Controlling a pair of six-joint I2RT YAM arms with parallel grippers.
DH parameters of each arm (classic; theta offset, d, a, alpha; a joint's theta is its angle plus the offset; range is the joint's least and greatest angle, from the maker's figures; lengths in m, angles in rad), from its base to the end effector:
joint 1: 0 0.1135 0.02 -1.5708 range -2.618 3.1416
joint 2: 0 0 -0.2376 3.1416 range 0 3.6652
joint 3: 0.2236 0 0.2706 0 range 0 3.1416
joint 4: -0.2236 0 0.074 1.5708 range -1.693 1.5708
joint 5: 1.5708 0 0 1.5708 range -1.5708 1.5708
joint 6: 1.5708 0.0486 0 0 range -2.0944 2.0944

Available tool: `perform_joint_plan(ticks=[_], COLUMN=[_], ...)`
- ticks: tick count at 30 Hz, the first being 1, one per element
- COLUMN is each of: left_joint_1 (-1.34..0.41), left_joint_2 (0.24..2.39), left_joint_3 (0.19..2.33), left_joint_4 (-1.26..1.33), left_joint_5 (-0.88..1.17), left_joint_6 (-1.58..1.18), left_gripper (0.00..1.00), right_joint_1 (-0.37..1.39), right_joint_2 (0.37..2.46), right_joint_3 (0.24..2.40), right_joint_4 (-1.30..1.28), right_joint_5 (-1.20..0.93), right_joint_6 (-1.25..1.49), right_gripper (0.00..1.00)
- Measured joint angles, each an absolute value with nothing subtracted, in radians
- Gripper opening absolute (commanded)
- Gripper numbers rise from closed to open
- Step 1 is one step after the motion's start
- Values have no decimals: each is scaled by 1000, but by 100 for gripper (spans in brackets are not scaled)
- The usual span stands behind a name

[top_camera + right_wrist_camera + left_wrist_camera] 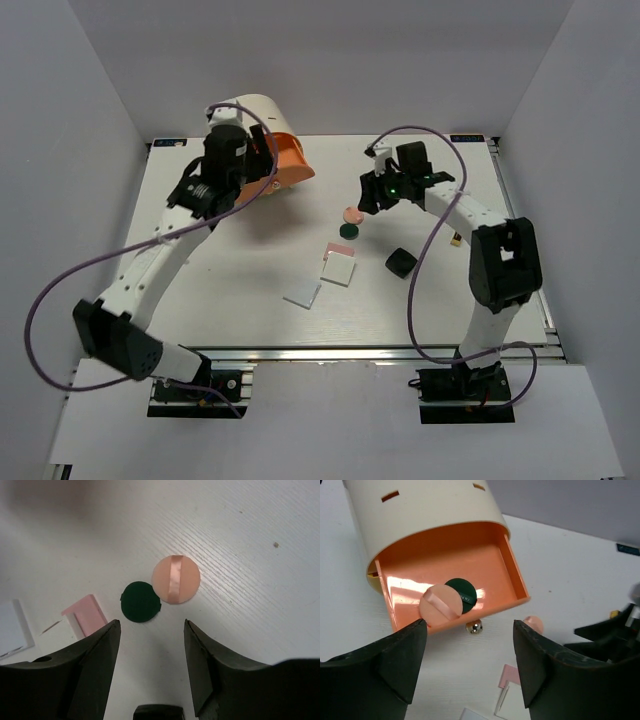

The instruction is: Organize the makeup

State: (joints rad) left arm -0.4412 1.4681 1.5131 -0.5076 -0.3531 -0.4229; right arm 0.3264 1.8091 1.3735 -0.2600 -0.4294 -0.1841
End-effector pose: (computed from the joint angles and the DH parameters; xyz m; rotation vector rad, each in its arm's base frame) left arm 0.3359 -0.1401 0.3683 -0.2021 1.9979 -0.1938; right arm 0.4021 0.1575 0.2117 -0.7865 2.1093 0.5616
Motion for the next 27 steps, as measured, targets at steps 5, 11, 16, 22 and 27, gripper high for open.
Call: perform_joint_plan(ticks=[5, 11, 16, 22, 27], left_joint_1=[-440, -440, -439, -439, -439], left_joint_2=[1240, 1081, 1048, 1037, 1003], left_joint_3=[1376, 1255, 1175, 1140, 1111], left_joint_4=[-476, -451, -449, -443, -427], left_joint_5=[-339, -340, -339, -330, -308], left_joint_6=[-470, -530, -573, -588, -588], left_gripper=[82, 83, 83, 85, 87], right_joint_1=[390, 407, 409, 426, 435], right_joint_2=[1949, 2063, 2129, 2154, 2155], right_joint_3=[1477, 1536, 1559, 1562, 1562], right_joint_4=[-260, -260, -260, -259, -259], right_joint_5=[-293, -222, -196, -172, -152], right_joint_6=[-133, -119, -124, -141, -150], right_gripper=[60, 59, 58, 54, 39])
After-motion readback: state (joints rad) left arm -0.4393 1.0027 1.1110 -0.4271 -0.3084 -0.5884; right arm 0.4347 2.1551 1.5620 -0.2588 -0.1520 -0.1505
